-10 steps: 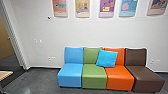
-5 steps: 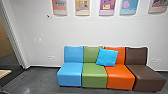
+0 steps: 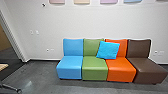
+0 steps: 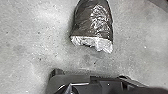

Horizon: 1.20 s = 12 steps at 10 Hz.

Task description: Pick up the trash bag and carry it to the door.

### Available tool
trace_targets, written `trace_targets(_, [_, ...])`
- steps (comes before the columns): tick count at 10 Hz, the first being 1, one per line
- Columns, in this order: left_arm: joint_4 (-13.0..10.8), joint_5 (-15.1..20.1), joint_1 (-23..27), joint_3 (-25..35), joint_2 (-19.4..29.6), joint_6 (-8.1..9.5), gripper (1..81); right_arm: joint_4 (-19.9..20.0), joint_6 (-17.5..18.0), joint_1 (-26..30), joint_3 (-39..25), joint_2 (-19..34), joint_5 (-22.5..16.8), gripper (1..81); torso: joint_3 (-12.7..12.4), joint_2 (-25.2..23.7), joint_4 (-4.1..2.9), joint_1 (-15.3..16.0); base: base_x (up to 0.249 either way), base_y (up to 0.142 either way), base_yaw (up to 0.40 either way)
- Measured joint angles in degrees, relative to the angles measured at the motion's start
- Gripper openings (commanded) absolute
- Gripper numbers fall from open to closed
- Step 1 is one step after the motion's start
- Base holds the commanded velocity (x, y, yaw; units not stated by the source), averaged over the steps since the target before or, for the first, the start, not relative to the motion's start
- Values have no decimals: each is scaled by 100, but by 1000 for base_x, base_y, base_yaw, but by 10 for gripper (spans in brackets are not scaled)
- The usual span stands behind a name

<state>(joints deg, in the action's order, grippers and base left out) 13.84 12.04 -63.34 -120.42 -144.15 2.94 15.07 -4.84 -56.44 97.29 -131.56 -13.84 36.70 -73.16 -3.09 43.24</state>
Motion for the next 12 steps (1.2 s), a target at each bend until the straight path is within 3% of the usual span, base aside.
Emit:
trace_targets(4, [116, 368, 621, -55, -124, 1, 811, 108, -4, 135, 11, 116, -116, 811, 800, -835, 0, 536, 0, 0, 0])
trace_targets(7, [171, 790, 1051, -469, -367, 4, 811, 124, -1, 135, 9, 194, -121, 811, 1316, -1392, 0, 898, 0, 0, 0])
trace_targets(12, [189, 1196, 1296, -1079, -795, 12, 811, 223, -1, 234, -83, 196, -115, 811, 1412, -2359, 0, 1506, 0, 0, 0])
